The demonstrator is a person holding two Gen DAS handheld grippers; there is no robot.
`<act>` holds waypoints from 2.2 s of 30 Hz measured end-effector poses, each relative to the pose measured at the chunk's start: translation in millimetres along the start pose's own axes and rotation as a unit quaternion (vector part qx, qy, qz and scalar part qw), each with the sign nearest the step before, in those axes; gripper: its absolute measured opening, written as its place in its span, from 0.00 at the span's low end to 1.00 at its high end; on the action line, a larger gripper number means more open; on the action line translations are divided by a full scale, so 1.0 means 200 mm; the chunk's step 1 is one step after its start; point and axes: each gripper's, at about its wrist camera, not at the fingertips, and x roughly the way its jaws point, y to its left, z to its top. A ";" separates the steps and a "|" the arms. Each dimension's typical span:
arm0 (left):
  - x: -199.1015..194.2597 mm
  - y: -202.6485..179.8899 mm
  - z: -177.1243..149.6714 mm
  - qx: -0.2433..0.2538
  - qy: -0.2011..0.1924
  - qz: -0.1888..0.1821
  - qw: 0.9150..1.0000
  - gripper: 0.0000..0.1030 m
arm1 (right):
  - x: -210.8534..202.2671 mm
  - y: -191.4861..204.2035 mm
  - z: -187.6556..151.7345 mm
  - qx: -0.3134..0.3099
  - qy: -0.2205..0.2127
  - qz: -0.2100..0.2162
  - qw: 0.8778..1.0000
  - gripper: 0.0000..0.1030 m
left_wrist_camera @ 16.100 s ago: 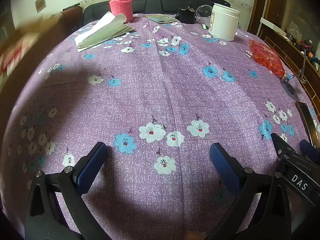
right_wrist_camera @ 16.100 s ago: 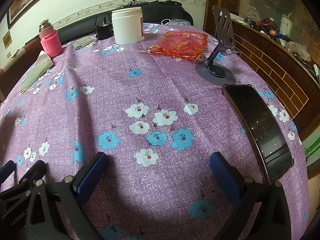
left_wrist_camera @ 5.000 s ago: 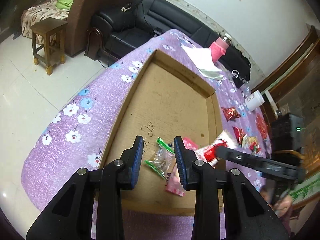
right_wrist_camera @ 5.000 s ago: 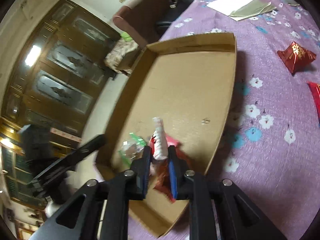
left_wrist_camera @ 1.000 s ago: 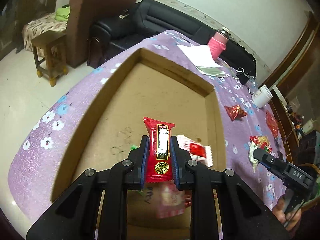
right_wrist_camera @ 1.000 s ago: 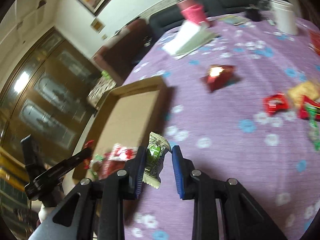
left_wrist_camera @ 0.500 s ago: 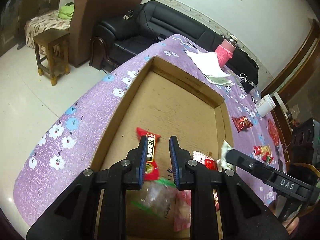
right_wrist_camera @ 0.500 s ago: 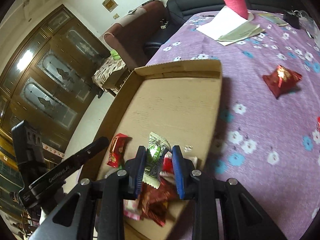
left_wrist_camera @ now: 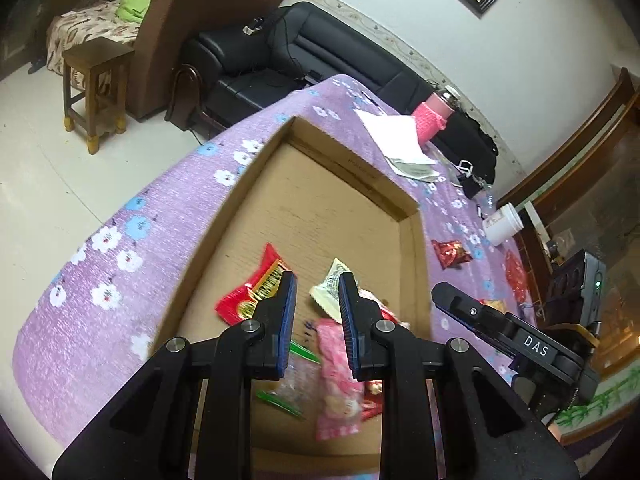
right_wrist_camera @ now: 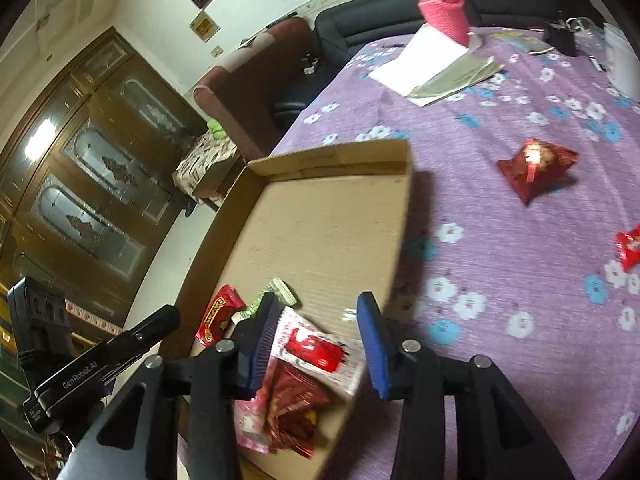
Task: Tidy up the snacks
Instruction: 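Carry both snacks over the cardboard box and open both tools, then move both open tools back to the snacks on the cloth, then grasp the dark red snack bag with the left tool while the right tool grasps the small red packet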
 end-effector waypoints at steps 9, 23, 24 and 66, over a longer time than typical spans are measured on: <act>-0.03 -0.18 -0.06 0.034 0.017 -0.015 0.999 0.38 | -0.29 -0.30 -0.07 0.017 -0.035 -0.054 0.998 0.51; 0.09 -0.56 -0.20 0.104 0.067 -0.047 0.991 0.47 | -0.73 -1.01 -0.12 0.148 -0.095 -0.125 0.977 0.52; 0.10 -0.58 -0.21 0.109 0.070 -0.045 0.991 0.47 | -0.71 -1.01 -0.11 0.150 -0.093 -0.120 0.977 0.54; 1.30 -1.32 0.02 0.417 0.143 0.033 0.897 0.46 | -0.39 -1.06 0.09 0.120 -0.079 -0.156 0.977 0.24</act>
